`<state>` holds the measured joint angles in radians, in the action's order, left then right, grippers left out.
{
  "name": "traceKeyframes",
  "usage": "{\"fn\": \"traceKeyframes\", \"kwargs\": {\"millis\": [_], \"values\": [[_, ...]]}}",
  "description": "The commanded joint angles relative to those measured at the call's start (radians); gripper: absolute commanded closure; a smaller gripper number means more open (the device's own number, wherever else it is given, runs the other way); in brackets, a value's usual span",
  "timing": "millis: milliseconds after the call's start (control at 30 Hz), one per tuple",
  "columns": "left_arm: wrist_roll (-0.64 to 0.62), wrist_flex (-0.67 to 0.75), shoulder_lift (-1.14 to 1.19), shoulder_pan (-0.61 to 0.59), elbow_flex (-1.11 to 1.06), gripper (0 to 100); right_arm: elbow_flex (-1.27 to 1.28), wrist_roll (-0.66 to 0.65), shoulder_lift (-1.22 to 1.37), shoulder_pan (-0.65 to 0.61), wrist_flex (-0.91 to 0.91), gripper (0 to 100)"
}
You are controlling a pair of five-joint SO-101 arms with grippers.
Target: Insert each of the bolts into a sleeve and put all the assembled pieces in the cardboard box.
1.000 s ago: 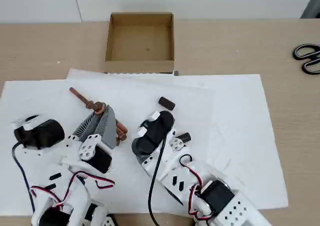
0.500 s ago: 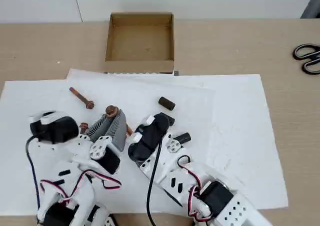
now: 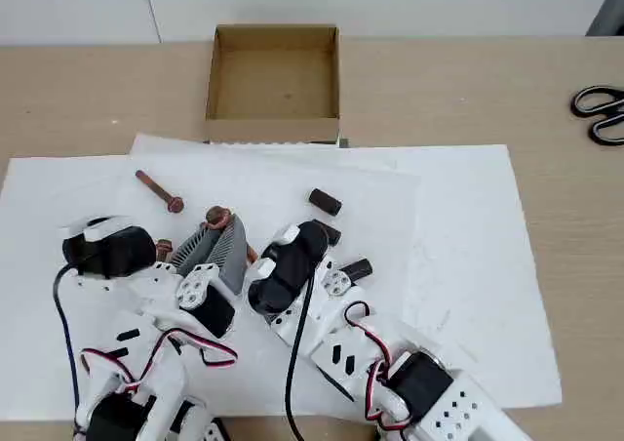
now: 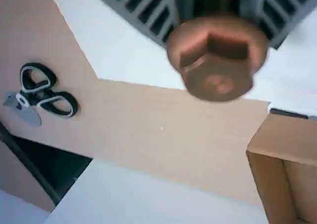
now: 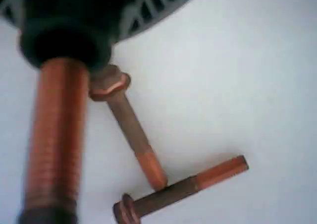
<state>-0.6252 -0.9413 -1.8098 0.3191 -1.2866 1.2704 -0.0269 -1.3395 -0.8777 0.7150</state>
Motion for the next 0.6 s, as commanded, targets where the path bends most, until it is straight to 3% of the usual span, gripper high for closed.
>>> {"fn": "traceKeyframes", "kwargs": {"millis": [0,567], "values": [[-0.006,0.014,0.000,0.006,-0.004,99,-0.018,-0.011,-0.013,-0.005,-0.051,99.6],[-0.002,-0.021,0.000,0.114,-0.002,99,-0.012,-0.011,-0.013,-0.001,-0.051,99.6]]}}
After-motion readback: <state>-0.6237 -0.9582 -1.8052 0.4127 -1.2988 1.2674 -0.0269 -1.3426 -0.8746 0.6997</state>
